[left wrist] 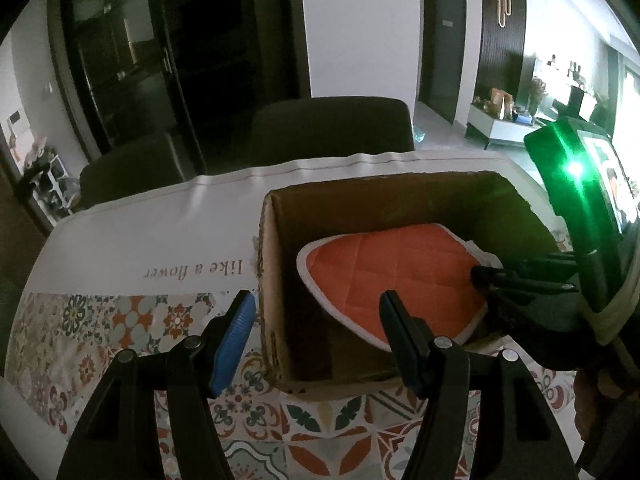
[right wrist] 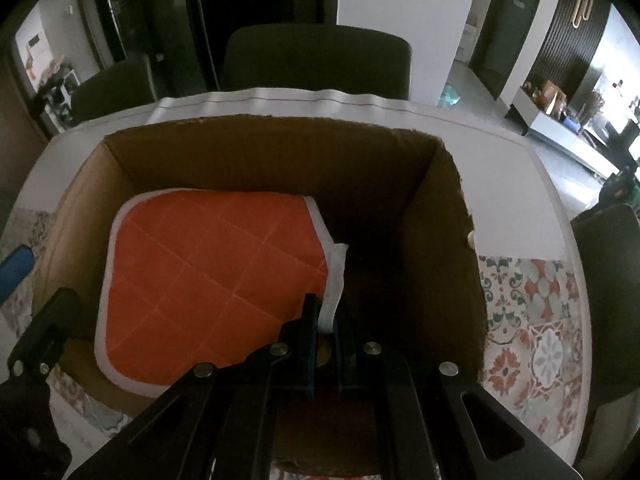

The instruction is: Organize soft objects

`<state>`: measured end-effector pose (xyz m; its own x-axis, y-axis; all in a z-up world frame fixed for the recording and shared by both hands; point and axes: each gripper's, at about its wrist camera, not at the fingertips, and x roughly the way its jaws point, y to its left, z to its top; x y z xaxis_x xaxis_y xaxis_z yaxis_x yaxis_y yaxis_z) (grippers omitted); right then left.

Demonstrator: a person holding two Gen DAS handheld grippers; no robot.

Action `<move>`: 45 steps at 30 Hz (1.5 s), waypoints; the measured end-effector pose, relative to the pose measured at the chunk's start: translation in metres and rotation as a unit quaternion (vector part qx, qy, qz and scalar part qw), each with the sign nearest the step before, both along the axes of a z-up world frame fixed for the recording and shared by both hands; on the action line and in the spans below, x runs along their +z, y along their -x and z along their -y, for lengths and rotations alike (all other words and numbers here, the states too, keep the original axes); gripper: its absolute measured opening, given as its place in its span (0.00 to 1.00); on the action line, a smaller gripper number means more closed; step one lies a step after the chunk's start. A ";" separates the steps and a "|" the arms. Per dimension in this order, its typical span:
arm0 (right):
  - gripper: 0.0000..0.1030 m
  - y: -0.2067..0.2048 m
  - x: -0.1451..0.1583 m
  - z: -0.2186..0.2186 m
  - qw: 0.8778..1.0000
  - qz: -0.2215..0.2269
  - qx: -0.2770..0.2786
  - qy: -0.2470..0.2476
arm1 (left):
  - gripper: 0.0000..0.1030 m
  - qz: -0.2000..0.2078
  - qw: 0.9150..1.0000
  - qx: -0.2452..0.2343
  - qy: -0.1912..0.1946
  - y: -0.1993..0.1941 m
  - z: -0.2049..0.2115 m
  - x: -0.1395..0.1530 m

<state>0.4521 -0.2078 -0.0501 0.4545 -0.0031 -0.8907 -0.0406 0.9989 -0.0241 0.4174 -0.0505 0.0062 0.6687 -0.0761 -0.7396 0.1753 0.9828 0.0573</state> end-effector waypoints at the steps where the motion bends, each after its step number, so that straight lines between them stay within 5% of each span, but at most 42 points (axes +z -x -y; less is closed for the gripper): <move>1: 0.09 0.001 0.001 0.000 1.000 0.002 0.001 0.001 | 0.64 -0.002 1.000 0.002 0.003 0.000 -0.001 -0.001; 4: 0.12 0.005 0.005 -0.001 1.000 0.010 0.005 0.007 | 0.67 0.000 1.000 0.010 0.007 0.003 -0.002 0.000; 8: 0.38 0.013 0.017 0.001 0.999 0.035 0.002 0.002 | 0.71 0.011 1.000 0.024 0.013 0.011 -0.006 0.008; 13: 0.42 0.039 0.046 0.002 0.995 0.095 -0.006 -0.003 | 0.72 0.037 0.999 0.037 0.017 0.031 -0.014 0.022; 16: 0.56 0.058 0.061 0.002 0.991 0.129 -0.017 -0.003 | 0.75 0.055 0.998 0.041 0.018 0.048 -0.017 0.033; 28: 0.57 0.161 0.092 -0.004 0.979 0.201 -0.025 0.017 | 0.83 0.133 0.990 0.052 0.007 0.150 -0.024 0.067; 31: 0.65 0.193 0.097 -0.004 0.976 0.214 -0.029 0.017 | 0.85 0.151 0.987 0.051 0.001 0.178 -0.025 0.074; 45: 0.75 0.314 0.102 -0.008 0.964 0.261 -0.040 0.006 | 0.95 0.182 0.981 0.058 0.006 0.287 -0.036 0.082</move>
